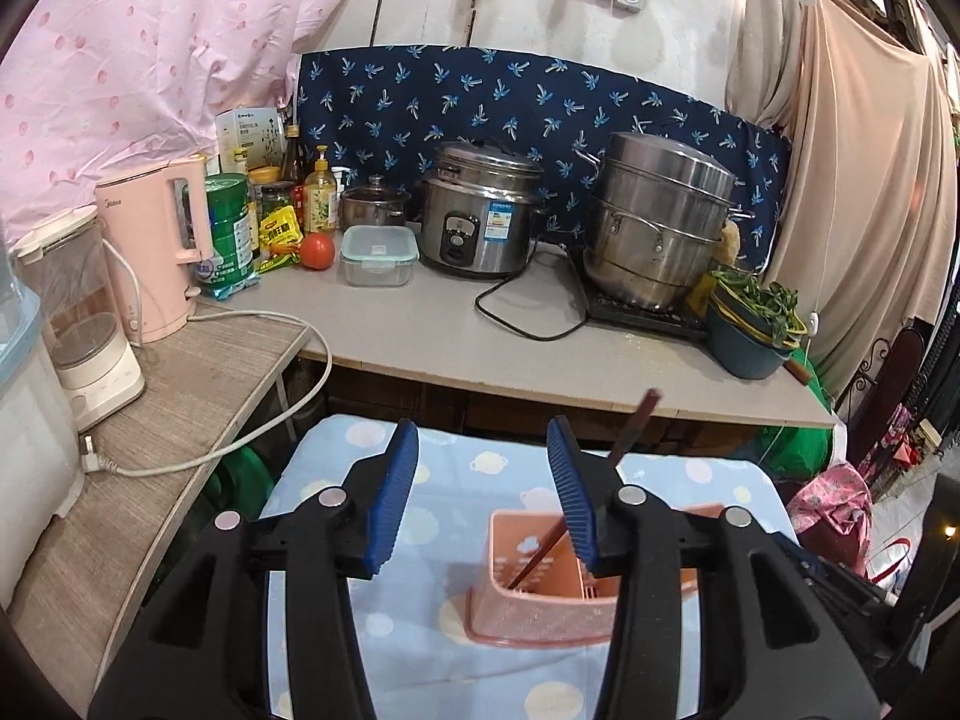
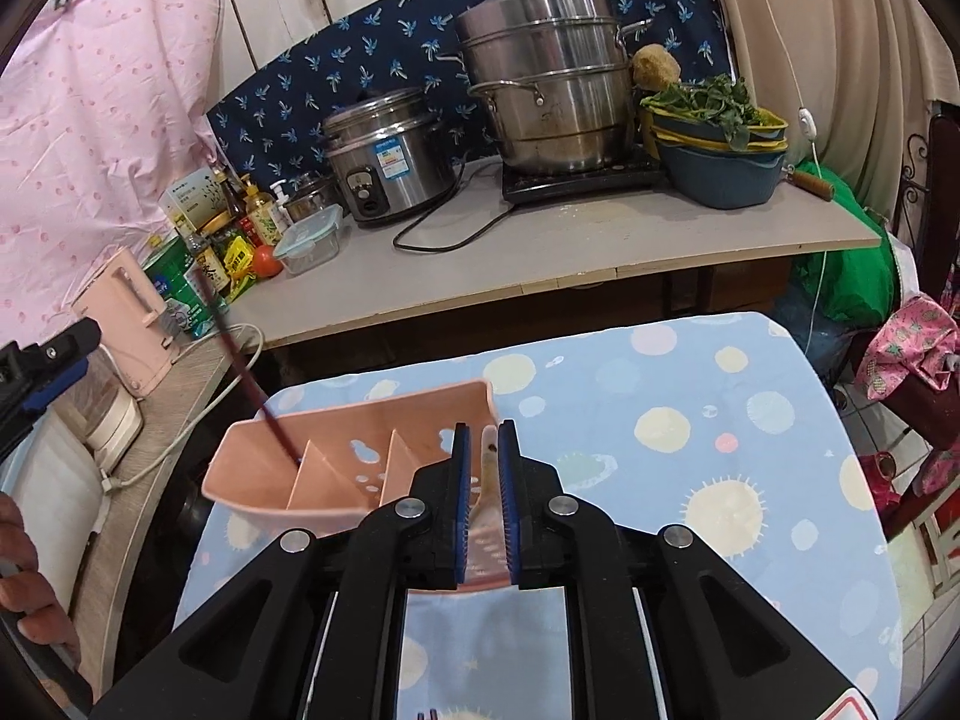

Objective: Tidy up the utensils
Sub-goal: 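Open the left tool over the basket while the right tool releases the spoon into it, then grasp a green chopstick with the left tool while the right tool grasps a dark red chopstick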

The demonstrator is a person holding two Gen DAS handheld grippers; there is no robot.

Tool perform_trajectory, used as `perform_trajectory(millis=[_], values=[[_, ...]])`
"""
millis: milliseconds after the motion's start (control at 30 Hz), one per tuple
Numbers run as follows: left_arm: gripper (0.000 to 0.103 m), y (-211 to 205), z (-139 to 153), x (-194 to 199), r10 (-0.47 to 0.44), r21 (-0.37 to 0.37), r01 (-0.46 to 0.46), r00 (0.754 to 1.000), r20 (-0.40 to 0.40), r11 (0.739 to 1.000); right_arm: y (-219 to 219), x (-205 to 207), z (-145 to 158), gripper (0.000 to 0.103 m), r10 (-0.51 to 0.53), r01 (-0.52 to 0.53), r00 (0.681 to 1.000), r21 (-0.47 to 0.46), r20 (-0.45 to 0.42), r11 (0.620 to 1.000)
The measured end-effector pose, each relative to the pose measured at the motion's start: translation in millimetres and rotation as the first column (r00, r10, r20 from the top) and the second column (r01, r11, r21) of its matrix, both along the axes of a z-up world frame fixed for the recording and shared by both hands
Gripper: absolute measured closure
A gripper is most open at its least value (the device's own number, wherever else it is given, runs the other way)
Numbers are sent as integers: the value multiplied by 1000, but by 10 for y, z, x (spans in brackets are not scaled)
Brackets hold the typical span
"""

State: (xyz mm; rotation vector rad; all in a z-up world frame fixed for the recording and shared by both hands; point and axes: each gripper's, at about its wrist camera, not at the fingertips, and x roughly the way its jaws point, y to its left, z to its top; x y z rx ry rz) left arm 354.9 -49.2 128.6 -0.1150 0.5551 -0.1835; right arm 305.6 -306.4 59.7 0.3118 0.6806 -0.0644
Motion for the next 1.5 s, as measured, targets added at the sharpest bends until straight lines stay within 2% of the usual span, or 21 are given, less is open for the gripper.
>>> perform_trajectory(millis=[67, 333, 567, 833, 1000, 1100, 1500], values=[[55, 21, -33, -126, -3, 7, 3, 1000, -10, 1000, 16, -135, 30, 86, 6, -6, 1000, 9, 7, 1000], [54, 87, -228, -636, -18, 46, 21, 998, -58, 999, 201, -749, 30, 85, 40, -40, 999, -36, 3, 999], [53, 204, -566, -1139, -32, 48, 39, 989, -143, 998, 368, -1317, -179, 80, 54, -58, 997, -75, -53, 996], [53, 326, -1103, -1654, -36, 61, 56, 959, -280, 997, 498, -1927, -609, 80, 66, -78, 985, -76, -157, 994], [53, 390, -1382, -1908, -29, 101, 65, 945, -327, 993, 527, -2216, -858, 80, 68, -83, 974, -61, -215, 995], [53, 419, -1514, -2062, -28, 115, 73, 937, -347, 991, 549, -2362, -961, 80, 74, -89, 969, -52, -236, 995], [53, 415, -1844, -2579, -66, 89, 117, 897, -436, 989, 763, -2735, -1247, 80, 117, -134, 948, -39, -297, 990]])
